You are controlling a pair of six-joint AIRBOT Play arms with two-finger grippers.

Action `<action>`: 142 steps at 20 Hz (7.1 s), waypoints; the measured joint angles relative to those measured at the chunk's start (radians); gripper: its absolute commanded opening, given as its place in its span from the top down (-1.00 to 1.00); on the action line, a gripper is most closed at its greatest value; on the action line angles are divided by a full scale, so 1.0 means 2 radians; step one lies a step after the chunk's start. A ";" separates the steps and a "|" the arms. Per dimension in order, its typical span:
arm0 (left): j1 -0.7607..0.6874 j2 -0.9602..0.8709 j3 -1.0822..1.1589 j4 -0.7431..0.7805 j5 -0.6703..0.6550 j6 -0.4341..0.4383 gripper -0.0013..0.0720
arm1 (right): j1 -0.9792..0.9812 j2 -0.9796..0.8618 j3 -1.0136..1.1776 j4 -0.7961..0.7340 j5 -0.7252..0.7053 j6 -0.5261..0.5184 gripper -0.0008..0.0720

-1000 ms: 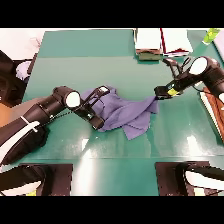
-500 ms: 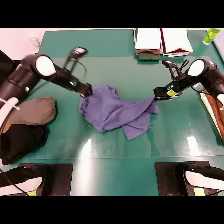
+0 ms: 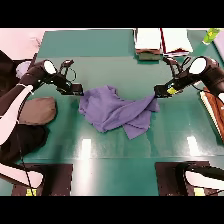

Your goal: Fold the shirts.

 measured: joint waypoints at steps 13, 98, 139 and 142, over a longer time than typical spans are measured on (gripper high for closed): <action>-0.028 -0.037 0.000 -0.032 0.028 0.000 0.88 | 0.000 0.000 0.000 0.003 0.000 0.000 0.93; 0.002 0.385 -0.436 -0.027 0.001 -0.094 0.88 | -0.136 0.076 -0.076 -0.019 0.074 -0.040 -0.76; 0.002 0.387 0.432 0.001 -0.089 -0.066 0.88 | -0.183 0.278 0.359 -0.022 0.012 -0.055 0.93; 0.002 0.386 0.395 0.005 -0.065 -0.066 0.88 | -0.185 0.241 0.401 -0.031 0.050 -0.053 0.93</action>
